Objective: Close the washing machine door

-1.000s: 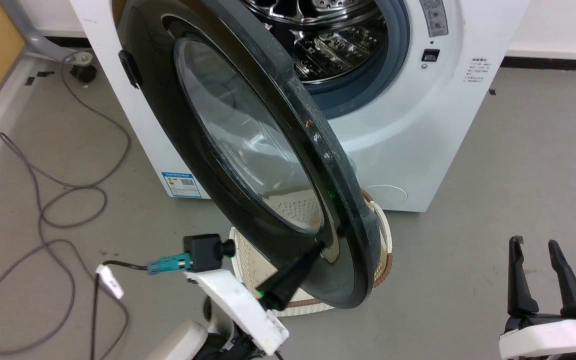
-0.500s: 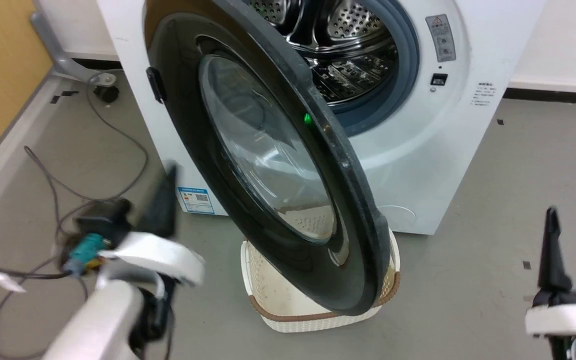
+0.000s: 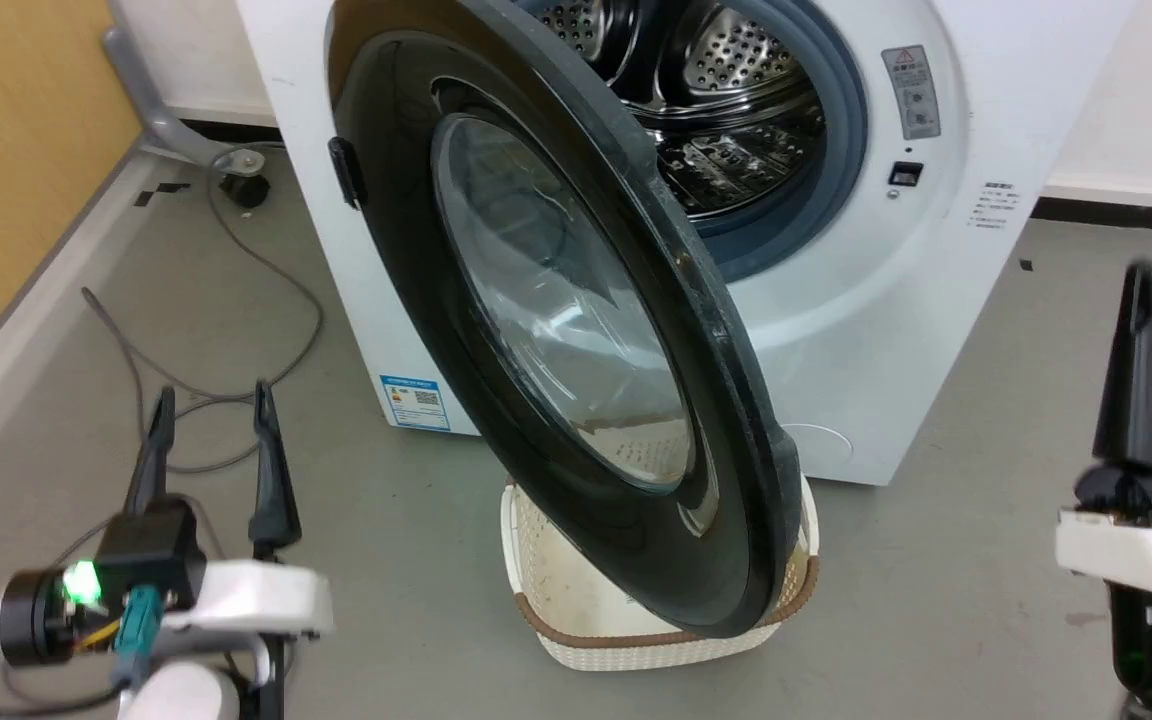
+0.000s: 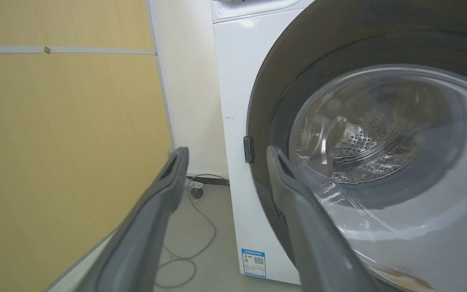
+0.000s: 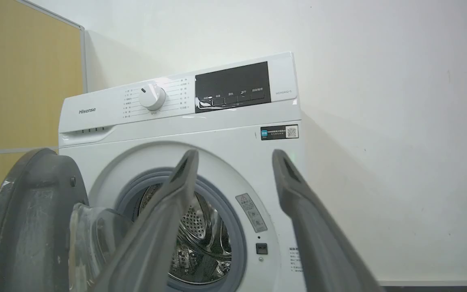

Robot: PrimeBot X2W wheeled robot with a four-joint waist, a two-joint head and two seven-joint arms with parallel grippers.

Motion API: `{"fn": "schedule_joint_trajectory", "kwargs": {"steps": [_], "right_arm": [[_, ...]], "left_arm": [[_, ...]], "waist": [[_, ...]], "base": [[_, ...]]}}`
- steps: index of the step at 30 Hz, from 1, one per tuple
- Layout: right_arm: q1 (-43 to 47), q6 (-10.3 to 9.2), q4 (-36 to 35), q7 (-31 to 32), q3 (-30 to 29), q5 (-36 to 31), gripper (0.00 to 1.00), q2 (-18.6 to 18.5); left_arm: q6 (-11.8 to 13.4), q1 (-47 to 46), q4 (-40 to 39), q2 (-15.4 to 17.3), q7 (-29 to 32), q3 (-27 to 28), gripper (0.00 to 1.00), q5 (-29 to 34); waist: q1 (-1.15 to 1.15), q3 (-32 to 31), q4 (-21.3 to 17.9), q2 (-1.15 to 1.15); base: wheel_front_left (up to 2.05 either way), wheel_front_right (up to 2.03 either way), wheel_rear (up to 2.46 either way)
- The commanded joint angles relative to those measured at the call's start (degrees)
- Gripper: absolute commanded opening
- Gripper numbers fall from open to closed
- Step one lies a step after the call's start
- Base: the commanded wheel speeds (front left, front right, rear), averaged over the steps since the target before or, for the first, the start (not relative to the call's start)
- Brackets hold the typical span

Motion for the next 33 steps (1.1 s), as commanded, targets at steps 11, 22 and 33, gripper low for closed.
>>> {"fn": "schedule_joint_trajectory", "kwargs": {"steps": [11, 22, 33], "right_arm": [[-4.19, 0.05, -12.04, -0.24, 17.40, 5.92, 0.00, -2.72], [-4.21, 0.05, -9.40, -0.24, 38.70, 10.23, 0.00, -13.40], [-1.86, 0.05, 1.92, -0.24, 50.42, 10.32, 0.00, -19.08]], "left_arm": [[-3.45, 7.65, -1.74, -4.73, -0.24, 3.49, 1.00, 3.99], [-6.73, 9.00, -0.68, -8.62, -0.25, 6.91, 1.00, 7.01], [-9.53, 8.33, -0.27, -11.46, -0.25, 9.62, 1.00, 9.88]], "waist": [[0.00, -0.01, 2.51, 0.00], [0.00, -0.01, 2.50, 0.00], [0.00, 1.49, 1.26, 0.00]], "base": [[0.00, 0.00, 0.00], [0.00, 0.00, 0.00], [0.00, 0.00, 0.00]]}}
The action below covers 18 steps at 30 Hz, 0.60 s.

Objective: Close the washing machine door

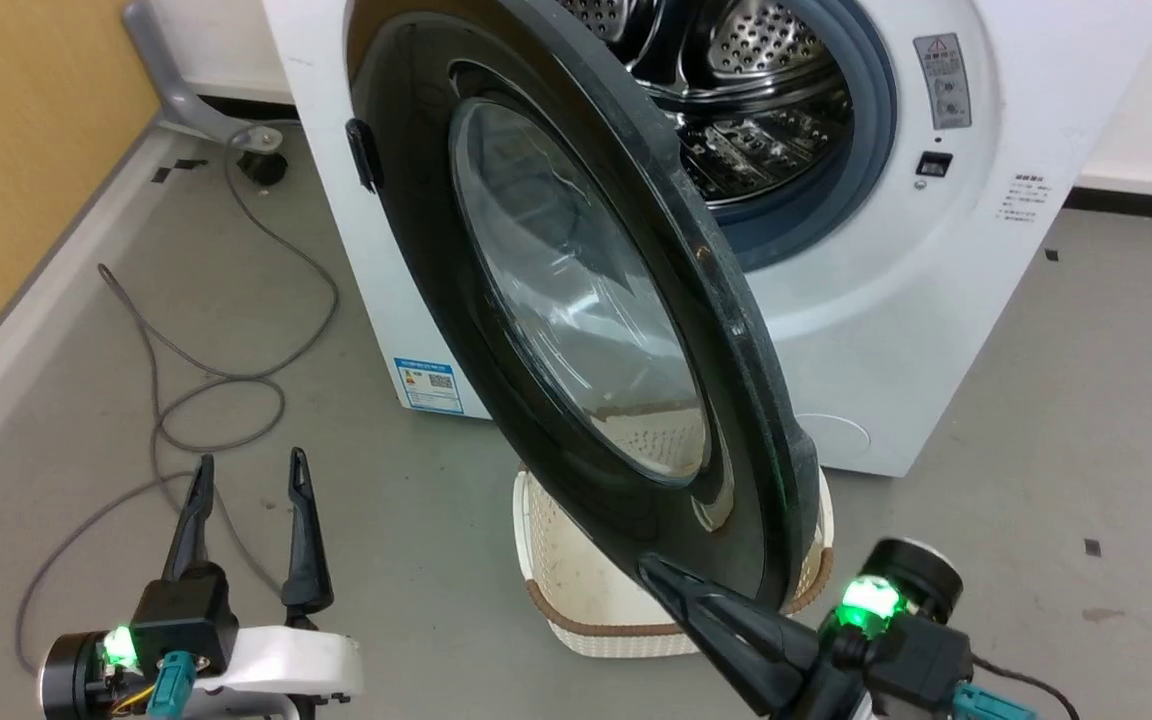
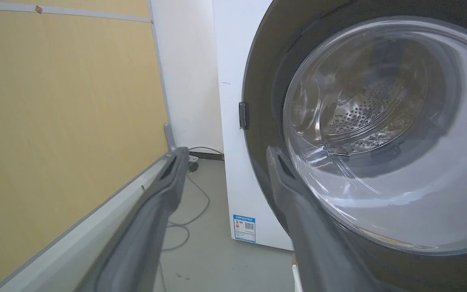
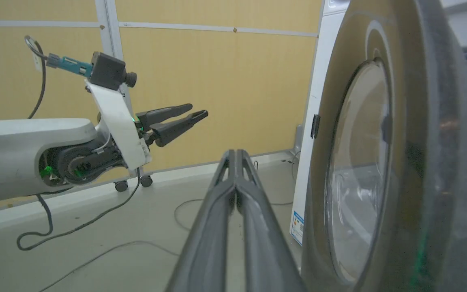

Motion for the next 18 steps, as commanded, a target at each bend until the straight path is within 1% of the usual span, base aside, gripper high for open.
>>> {"fn": "schedule_joint_trajectory", "kwargs": {"steps": [1, 6, 10, 15, 18], "right_arm": [[1.13, 0.05, 1.93, -0.20, -0.24, -0.25, 0.00, -0.44], [2.17, 0.05, 6.43, -0.20, -2.83, -1.23, 0.00, -1.25], [2.42, 0.05, 8.79, -0.20, -5.97, -1.35, 0.00, -1.07], [1.61, 0.05, 11.24, -0.20, -9.81, -1.93, 0.00, -0.06], [0.83, 0.05, 12.81, -0.20, -13.28, -1.83, 0.00, 0.89]], "left_arm": [[-0.44, -0.10, 0.05, -0.51, -0.25, 0.55, 1.00, 0.75], [-1.57, -0.51, -0.11, -1.47, -0.25, 1.49, 1.00, 1.89], [-2.40, -0.91, -0.26, -2.20, -0.25, 2.04, 1.00, 2.79], [-3.27, -2.01, -0.45, -3.33, -0.25, 2.15, 1.00, 3.93], [-3.74, -2.96, -0.58, -3.90, -0.25, 2.36, 1.00, 4.41]], "waist": [[0.00, 0.52, -0.34, 0.00], [0.00, 1.78, -0.93, 0.00], [0.00, 2.87, -1.44, 0.00], [0.00, 4.74, -1.66, 0.00], [0.00, 6.04, -1.68, 0.00]], "base": [[0.00, 0.00, 0.00], [0.00, 0.00, 0.00], [0.00, 0.00, 0.00], [0.00, 0.00, 0.00], [0.00, 0.00, 0.00]]}}
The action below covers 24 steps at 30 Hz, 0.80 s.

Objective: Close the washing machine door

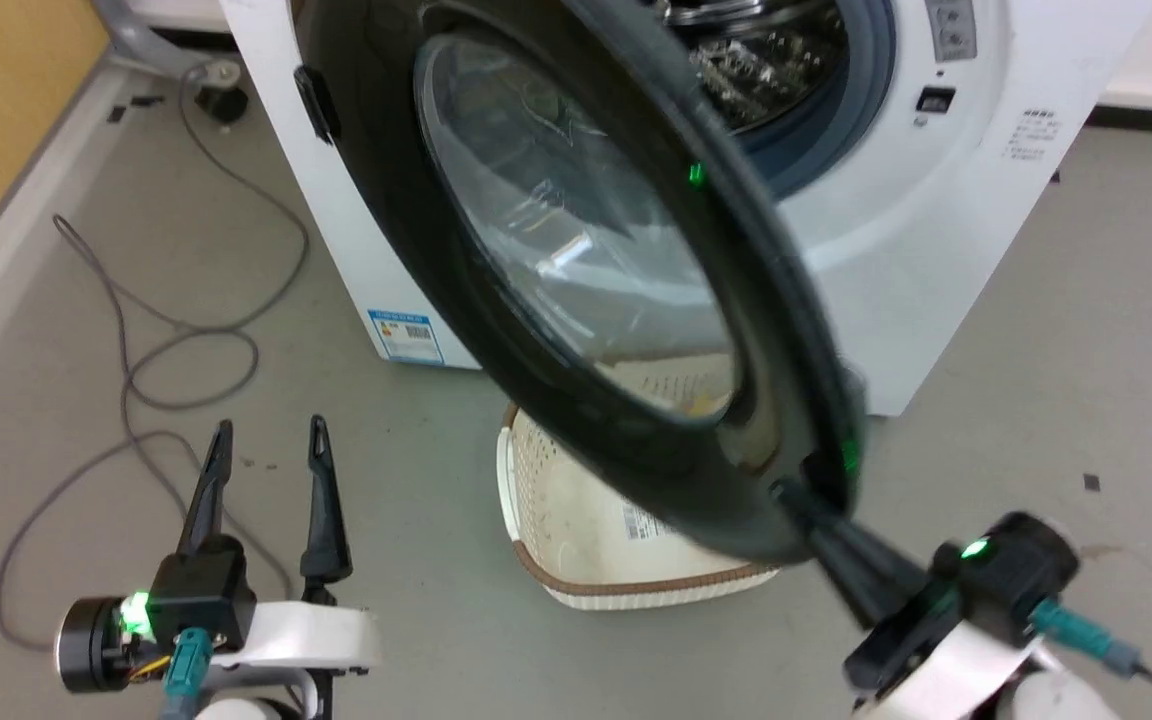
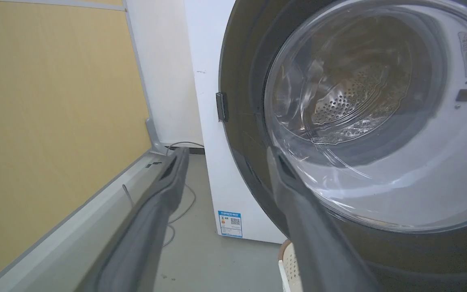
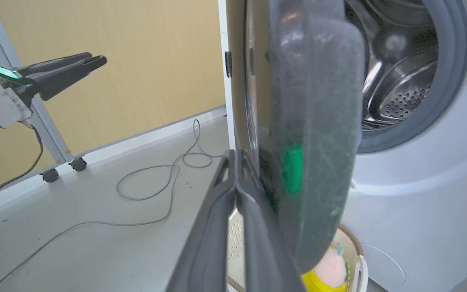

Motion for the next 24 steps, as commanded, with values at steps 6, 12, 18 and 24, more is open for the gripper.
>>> {"fn": "schedule_joint_trajectory", "kwargs": {"steps": [6, 12, 18, 24], "right_arm": [[-3.97, -0.11, 5.31, -0.20, -8.18, 0.05, 0.00, 1.47], [-9.52, -0.11, 10.55, -0.20, -12.84, -0.92, 0.00, 1.49], [-16.61, -0.11, 16.01, -0.20, -16.78, -1.79, 0.00, 0.90], [-22.83, -0.11, 20.51, -0.20, -19.93, -3.12, 0.00, 0.13]], "left_arm": [[-1.21, -2.70, -0.69, -1.57, -0.25, -0.33, 1.00, 1.42], [-1.92, -4.98, -1.11, -2.75, -0.25, -0.64, 1.00, 1.62], [-2.35, -6.83, -1.64, -3.66, -0.25, -1.07, 1.00, 1.65], [-2.42, -8.30, -2.06, -4.15, -0.25, -1.33, 1.00, 1.52]], "waist": [[0.00, 3.66, 0.10, 0.00], [0.00, 7.17, 1.08, 0.00], [0.00, 10.60, 2.65, 0.00], [0.00, 13.36, 3.85, 0.00]], "base": [[0.00, 0.00, 0.00], [0.00, 0.00, 0.00], [0.00, 0.00, 0.00], [0.00, 0.00, 0.00]]}}
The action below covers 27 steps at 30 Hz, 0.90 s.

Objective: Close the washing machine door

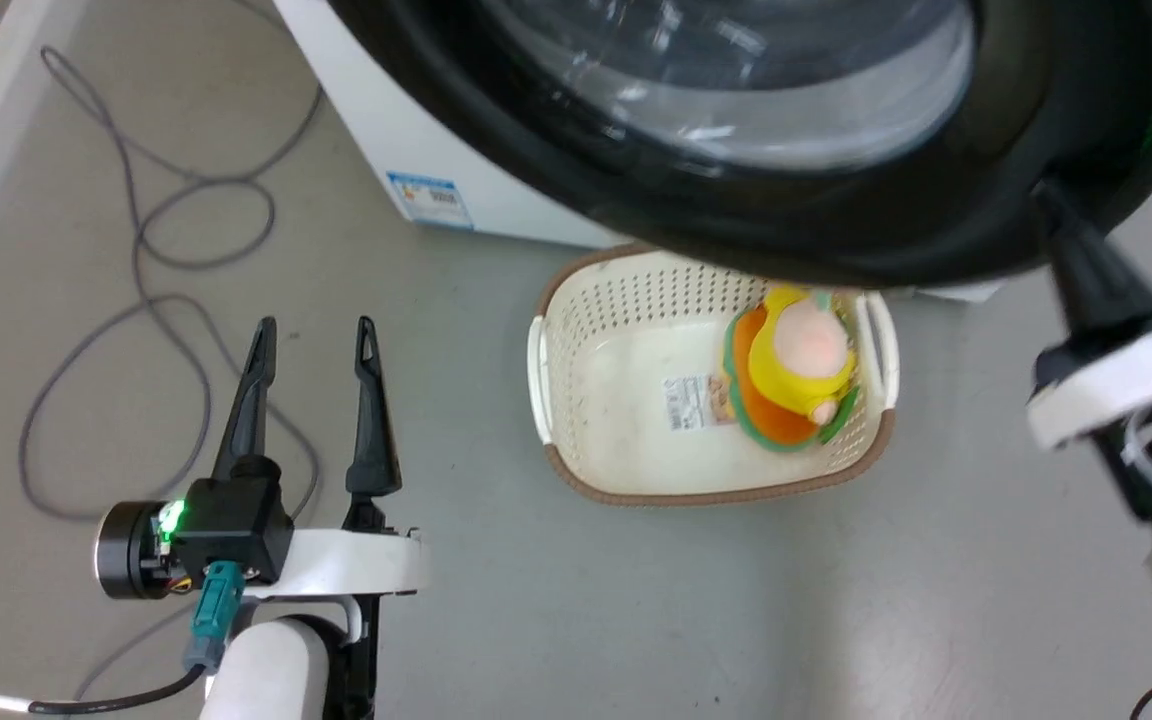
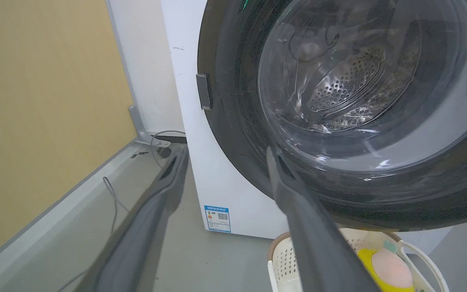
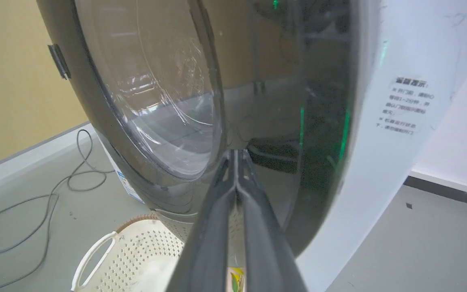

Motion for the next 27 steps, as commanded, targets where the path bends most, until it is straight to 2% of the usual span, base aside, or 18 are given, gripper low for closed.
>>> {"fn": "schedule_joint_trajectory", "kwargs": {"steps": [1, 9, 17, 23, 27], "right_arm": [[-2.36, -0.10, 1.30, -0.20, -1.00, -0.64, 0.00, -0.50], [-11.82, -0.10, 8.49, -0.20, -4.11, -3.26, 0.00, -1.68], [-16.85, -0.10, 14.35, -0.20, -6.96, -5.38, 0.00, -1.05], [-15.09, -0.10, 14.01, -0.20, -8.20, -6.36, 0.00, 0.51], [-11.92, -0.10, 10.47, -0.20, -9.80, -6.70, 0.00, 1.87]], "left_arm": [[-0.14, -0.96, -0.24, -0.29, -0.25, -0.04, 1.00, -0.07], [0.11, -2.13, -0.56, -0.60, -0.25, -0.37, 1.00, -0.40], [0.34, -2.53, -0.68, -0.69, -0.25, -0.23, 1.00, -0.47], [0.81, -1.68, -0.09, -0.71, -0.25, 0.02, 1.00, -0.75], [0.60, -0.65, 0.94, -0.71, -0.25, 0.53, 1.00, -0.18]], "waist": [[-0.01, 1.36, 0.85, 0.00], [-0.01, 3.69, 2.14, 0.00], [-0.01, 4.17, 2.43, 0.00], [-0.01, 2.15, 1.54, 0.00], [-0.01, -0.82, 0.34, 0.00]], "base": [[0.00, 0.00, 0.00], [0.00, 0.00, 0.00], [0.00, 0.00, 0.00], [0.00, 0.00, 0.00], [0.00, 0.00, 0.00]]}}
